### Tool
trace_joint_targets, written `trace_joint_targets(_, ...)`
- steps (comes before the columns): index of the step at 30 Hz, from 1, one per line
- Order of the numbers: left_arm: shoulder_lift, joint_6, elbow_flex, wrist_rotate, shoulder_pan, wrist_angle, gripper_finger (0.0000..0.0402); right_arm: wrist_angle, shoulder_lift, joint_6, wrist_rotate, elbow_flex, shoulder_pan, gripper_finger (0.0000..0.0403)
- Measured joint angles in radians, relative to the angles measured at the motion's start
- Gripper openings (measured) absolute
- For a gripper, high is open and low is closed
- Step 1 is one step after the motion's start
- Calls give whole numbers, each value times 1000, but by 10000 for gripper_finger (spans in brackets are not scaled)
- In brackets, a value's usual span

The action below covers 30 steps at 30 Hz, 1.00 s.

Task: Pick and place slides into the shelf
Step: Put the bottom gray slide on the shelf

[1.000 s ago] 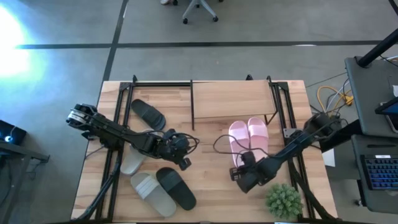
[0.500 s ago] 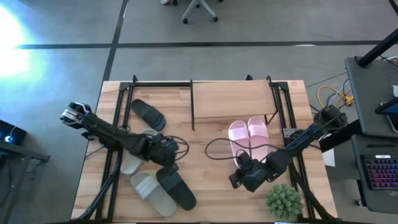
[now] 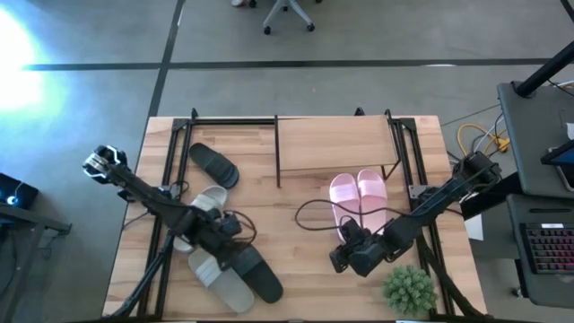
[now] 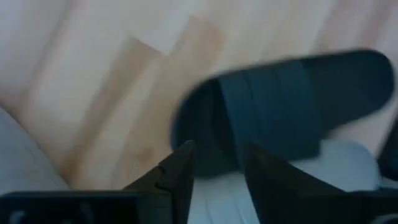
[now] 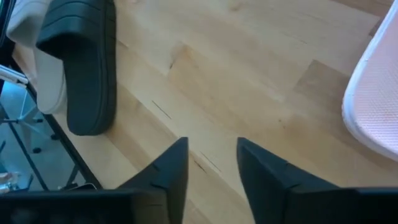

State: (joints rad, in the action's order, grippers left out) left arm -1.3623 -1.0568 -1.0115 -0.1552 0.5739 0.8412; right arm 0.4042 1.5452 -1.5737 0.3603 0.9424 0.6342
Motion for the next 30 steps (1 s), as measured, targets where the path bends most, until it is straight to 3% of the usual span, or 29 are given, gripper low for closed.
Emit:
trace_joint_targets(4,2,-100,-38,-14,60,19,124,1,0,23,0,0,0,167)
trace_joint_targets(10,-63,-199,-136,-103,171,126,88,3,0,113,2,28,0,193)
trace_joint_targets(30,-182,-673,-289,-85,391,168,74,11,0,226,7,54,-3,196)
